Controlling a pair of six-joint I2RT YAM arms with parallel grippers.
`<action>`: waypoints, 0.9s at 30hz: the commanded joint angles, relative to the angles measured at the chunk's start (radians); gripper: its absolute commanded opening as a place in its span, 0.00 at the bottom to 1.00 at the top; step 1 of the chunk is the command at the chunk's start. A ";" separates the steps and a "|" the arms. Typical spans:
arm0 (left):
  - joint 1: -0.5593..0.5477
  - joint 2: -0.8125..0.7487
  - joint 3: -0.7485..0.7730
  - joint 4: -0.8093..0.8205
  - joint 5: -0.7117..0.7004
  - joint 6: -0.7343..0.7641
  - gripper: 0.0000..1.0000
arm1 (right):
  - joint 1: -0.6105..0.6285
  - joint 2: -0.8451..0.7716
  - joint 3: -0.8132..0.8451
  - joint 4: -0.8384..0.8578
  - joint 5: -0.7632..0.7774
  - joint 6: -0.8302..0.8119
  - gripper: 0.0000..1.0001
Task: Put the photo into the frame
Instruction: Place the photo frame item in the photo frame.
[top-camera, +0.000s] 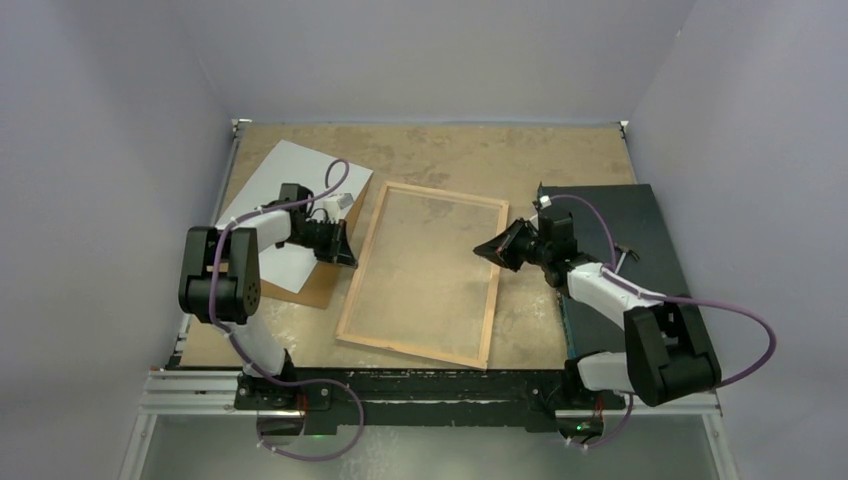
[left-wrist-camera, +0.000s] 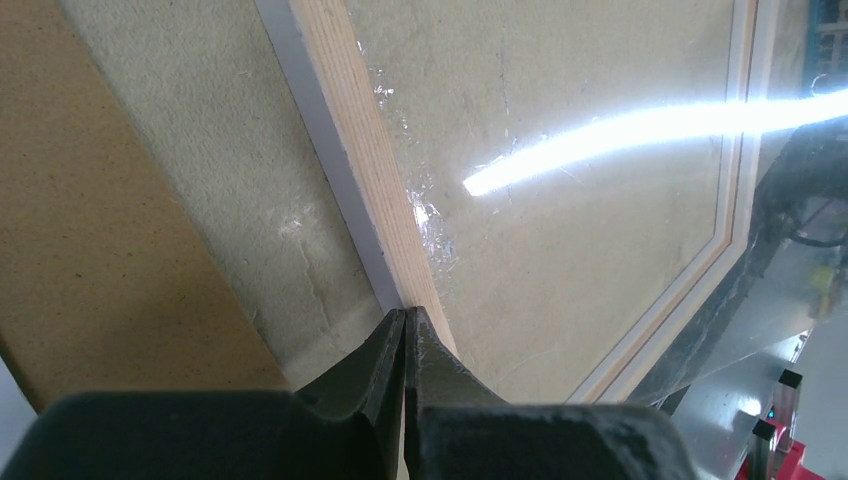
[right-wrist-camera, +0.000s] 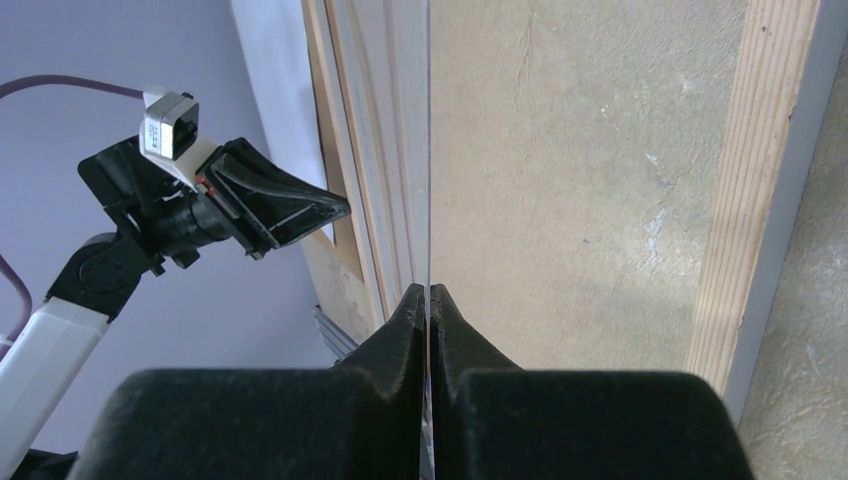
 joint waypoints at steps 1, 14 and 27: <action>-0.022 0.040 0.016 0.001 0.017 0.041 0.00 | 0.004 0.028 -0.003 0.078 -0.034 0.012 0.00; -0.027 0.061 0.029 -0.007 0.017 0.056 0.00 | 0.014 0.047 -0.072 0.269 -0.056 0.155 0.00; -0.032 0.054 0.028 -0.007 0.017 0.056 0.00 | 0.160 0.012 0.057 0.299 -0.017 0.278 0.00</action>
